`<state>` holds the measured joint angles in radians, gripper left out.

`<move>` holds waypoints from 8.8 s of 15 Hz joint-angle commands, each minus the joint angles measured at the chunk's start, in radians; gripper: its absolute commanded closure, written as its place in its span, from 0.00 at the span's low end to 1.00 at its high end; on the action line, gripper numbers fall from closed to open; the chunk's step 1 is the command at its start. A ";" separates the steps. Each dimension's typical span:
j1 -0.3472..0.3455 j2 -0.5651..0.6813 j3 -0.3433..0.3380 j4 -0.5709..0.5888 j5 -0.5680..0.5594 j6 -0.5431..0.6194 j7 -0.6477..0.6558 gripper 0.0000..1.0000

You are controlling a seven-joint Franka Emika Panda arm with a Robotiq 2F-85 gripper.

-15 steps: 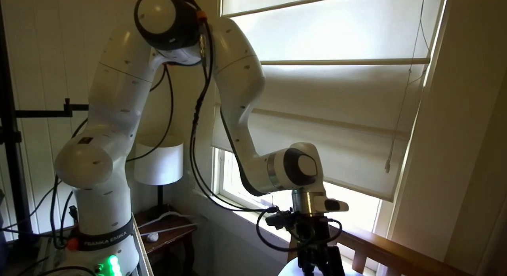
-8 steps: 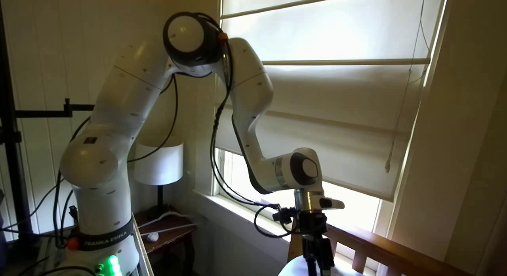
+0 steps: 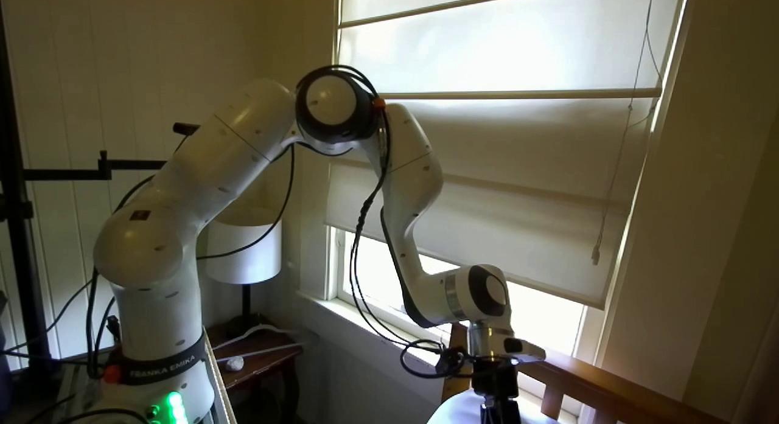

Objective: Put the book on the table

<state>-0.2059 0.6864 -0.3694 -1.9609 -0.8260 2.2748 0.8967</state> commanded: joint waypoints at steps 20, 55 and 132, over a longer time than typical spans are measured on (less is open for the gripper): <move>-0.001 0.221 -0.041 0.176 0.065 -0.184 -0.068 0.00; 0.090 -0.604 -0.298 -0.559 -0.674 0.604 -0.010 0.65; 0.020 0.108 0.145 0.051 -0.261 -0.087 -0.226 0.00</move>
<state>-0.1815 0.7591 -0.2267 -1.9574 -1.1389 2.2282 0.6738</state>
